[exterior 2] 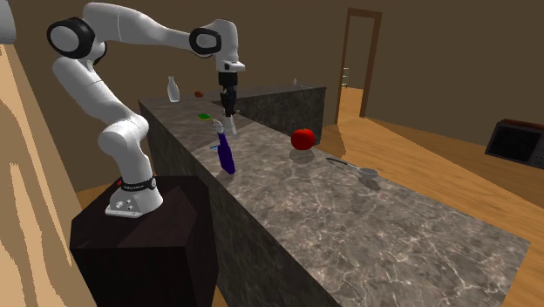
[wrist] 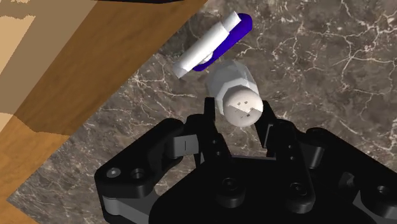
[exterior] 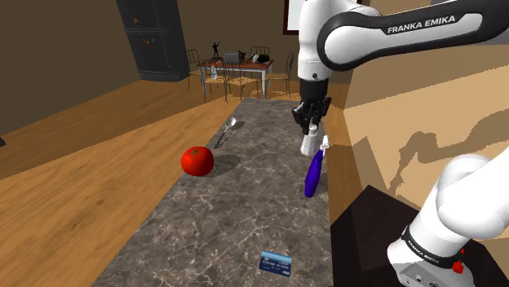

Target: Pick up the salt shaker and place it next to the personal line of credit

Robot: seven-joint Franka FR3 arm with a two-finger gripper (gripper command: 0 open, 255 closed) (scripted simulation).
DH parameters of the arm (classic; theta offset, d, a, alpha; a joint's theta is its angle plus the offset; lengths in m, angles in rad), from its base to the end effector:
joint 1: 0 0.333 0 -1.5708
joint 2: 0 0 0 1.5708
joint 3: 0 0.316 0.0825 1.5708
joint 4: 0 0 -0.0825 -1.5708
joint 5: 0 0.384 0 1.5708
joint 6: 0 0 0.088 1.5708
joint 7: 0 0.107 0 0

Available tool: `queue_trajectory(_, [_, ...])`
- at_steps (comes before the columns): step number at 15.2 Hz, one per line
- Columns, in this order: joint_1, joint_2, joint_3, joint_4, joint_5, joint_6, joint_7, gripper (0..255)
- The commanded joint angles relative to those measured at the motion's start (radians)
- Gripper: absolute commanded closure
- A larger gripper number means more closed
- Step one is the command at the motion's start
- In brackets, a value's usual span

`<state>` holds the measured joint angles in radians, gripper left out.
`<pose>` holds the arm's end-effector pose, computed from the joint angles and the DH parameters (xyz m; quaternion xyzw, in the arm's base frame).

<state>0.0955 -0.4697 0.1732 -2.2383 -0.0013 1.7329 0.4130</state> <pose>0.3919 0.1171 0.5444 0.9956 -0.0819 -0.0068 0.0443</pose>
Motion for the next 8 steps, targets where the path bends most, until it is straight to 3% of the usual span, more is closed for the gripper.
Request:
queue_trajectory(1, [0.021,-0.024,0.034,-0.012,0.022,-0.013,0.046,255])
queue_trajectory(8, [0.09,-0.058,0.158,-0.018,0.098,-0.041,0.208,255])
